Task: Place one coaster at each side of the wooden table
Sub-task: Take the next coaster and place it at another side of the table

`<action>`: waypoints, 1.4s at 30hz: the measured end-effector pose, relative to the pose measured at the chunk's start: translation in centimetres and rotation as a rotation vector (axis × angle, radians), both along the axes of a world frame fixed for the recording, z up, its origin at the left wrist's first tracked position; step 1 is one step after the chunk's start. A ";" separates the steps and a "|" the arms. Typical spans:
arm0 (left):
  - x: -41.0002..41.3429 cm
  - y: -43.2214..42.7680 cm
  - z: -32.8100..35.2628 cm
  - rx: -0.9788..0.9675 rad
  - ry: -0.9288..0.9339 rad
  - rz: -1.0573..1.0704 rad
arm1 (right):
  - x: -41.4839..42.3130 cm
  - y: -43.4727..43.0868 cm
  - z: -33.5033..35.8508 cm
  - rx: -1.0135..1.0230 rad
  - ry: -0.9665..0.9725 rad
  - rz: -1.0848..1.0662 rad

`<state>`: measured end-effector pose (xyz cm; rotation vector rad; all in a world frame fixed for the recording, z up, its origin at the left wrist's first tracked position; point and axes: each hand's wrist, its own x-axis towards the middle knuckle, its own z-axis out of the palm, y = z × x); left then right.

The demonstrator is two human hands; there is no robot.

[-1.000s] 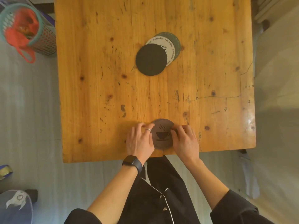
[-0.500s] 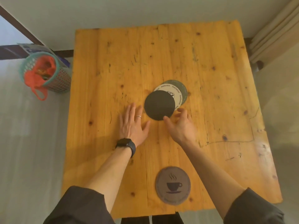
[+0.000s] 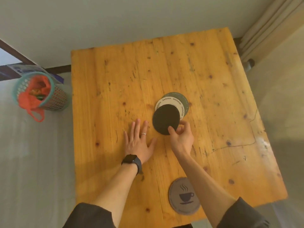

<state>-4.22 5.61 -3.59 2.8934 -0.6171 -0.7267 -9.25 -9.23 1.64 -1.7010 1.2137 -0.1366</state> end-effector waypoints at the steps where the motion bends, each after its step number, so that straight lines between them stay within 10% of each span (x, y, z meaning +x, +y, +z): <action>1: 0.5 -0.2 1.4 -0.006 0.089 0.016 | -0.7 0.1 1.0 0.052 -0.048 -0.031; 8: -0.7 -4.5 15.2 -0.629 0.897 0.517 | -10.0 -0.1 8.1 -0.263 -0.135 0.124; 13: -7.1 -7.4 18.1 -0.633 0.962 0.474 | -19.5 -0.4 11.1 -0.620 -0.033 0.401; 24: -19.3 -16.8 21.9 -0.583 1.250 0.261 | -35.3 -8.5 17.6 0.683 -0.339 -0.535; 42: -37.8 -36.8 22.1 -0.604 0.883 0.257 | -51.4 -33.0 17.0 0.391 -0.182 -0.256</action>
